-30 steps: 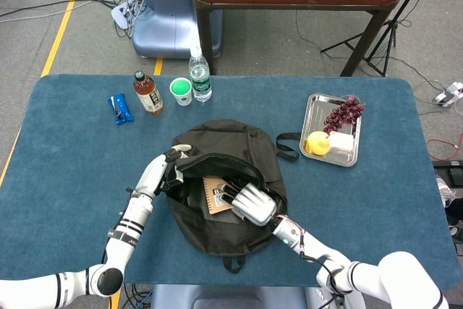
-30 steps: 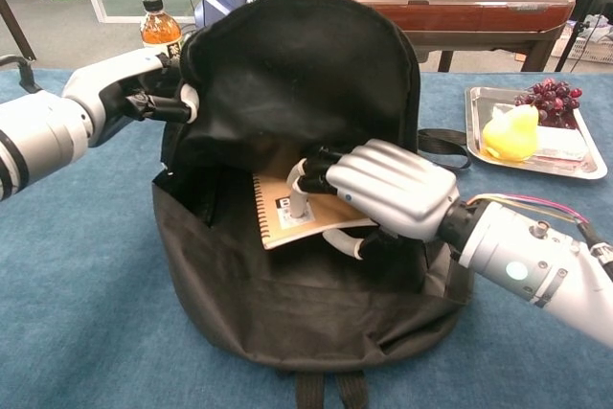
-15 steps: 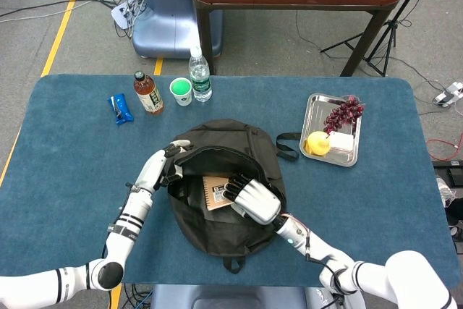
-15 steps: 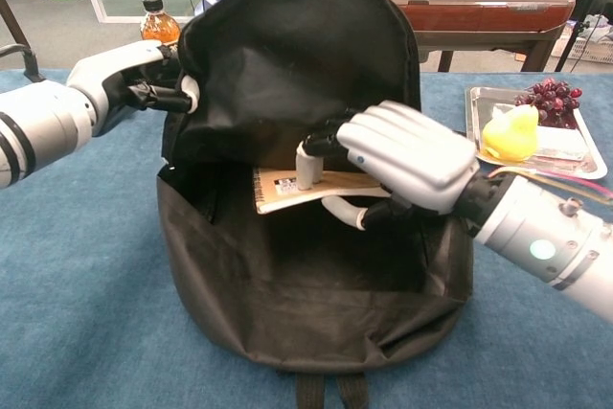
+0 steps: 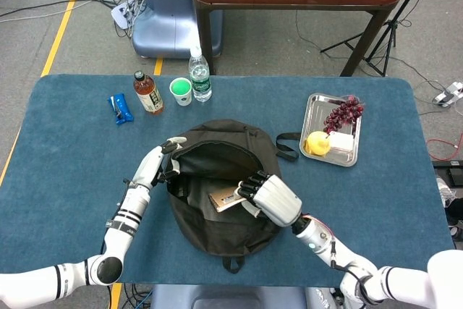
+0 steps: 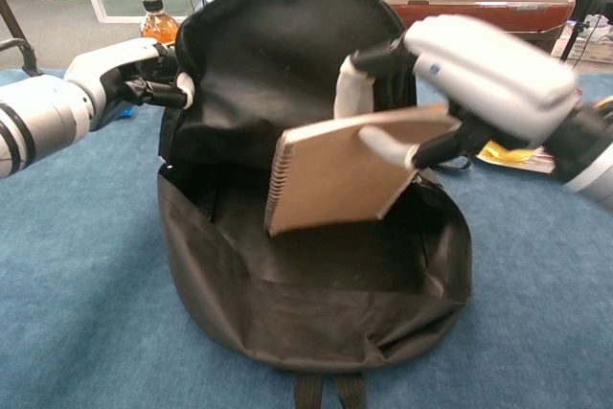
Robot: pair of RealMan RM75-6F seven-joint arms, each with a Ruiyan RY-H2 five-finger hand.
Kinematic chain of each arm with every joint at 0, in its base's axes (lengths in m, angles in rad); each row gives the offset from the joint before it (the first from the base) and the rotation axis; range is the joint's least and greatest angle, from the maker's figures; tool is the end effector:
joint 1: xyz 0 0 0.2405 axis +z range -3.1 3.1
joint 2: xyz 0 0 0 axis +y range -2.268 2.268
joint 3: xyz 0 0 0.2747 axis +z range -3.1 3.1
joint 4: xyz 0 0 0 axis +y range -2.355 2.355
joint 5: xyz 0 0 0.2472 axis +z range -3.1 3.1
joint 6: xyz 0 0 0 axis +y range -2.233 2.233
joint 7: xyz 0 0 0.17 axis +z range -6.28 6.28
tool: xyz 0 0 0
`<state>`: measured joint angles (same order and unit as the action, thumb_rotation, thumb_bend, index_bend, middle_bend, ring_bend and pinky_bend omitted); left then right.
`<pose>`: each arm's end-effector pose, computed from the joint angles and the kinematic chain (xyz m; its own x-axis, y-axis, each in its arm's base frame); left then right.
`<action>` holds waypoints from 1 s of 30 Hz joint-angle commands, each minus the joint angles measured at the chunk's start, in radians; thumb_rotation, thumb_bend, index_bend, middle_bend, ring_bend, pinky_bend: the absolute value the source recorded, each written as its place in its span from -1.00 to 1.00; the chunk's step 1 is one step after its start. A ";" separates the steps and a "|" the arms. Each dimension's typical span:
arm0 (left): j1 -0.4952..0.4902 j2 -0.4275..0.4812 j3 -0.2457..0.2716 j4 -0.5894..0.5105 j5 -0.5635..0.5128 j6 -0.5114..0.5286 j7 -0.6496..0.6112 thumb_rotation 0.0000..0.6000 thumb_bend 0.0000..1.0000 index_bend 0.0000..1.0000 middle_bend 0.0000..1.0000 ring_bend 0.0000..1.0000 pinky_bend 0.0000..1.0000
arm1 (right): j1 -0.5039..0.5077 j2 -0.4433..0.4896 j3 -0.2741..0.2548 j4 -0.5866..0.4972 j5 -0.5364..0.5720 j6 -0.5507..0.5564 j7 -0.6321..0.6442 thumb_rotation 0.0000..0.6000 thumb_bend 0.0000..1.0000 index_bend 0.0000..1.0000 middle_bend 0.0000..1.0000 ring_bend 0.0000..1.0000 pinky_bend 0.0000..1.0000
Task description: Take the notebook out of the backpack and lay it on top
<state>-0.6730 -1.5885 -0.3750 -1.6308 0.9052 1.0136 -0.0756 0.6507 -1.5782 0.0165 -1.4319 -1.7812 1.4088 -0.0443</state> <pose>-0.1208 0.3915 -0.0420 -0.3267 0.3136 0.8916 0.9355 -0.0269 0.3523 -0.1174 -0.3013 -0.0356 0.2437 0.0192 0.9697 -0.6361 -0.7516 0.1748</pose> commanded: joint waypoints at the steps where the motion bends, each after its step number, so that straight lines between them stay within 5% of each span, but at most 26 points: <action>1: 0.000 0.003 0.003 0.001 -0.001 -0.002 0.002 1.00 0.47 -0.05 -0.63 -0.65 -0.78 | -0.024 0.110 0.017 -0.134 0.013 0.023 0.022 1.00 -0.02 0.60 0.27 0.06 0.00; 16: 0.034 0.049 0.059 -0.011 0.024 0.002 0.015 1.00 0.45 -0.06 -0.65 -0.65 -0.78 | -0.096 0.452 0.072 -0.476 0.044 0.077 0.131 1.00 -0.02 0.63 0.29 0.11 0.04; 25: 0.058 0.105 0.109 -0.047 0.080 -0.001 0.038 1.00 0.39 -0.10 -0.69 -0.65 -0.78 | -0.151 0.605 0.076 -0.536 0.069 0.089 0.232 1.00 -0.02 0.63 0.29 0.11 0.04; 30: 0.062 0.121 0.134 -0.060 0.138 -0.004 0.040 1.00 0.15 -0.22 -0.74 -0.65 -0.78 | -0.156 0.621 0.076 -0.512 0.118 0.036 0.258 1.00 -0.02 0.63 0.29 0.11 0.04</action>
<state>-0.6130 -1.4734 -0.2498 -1.6864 1.0255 1.0108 -0.0338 0.4965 -0.9579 0.0914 -1.9539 -1.6798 1.4626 0.2039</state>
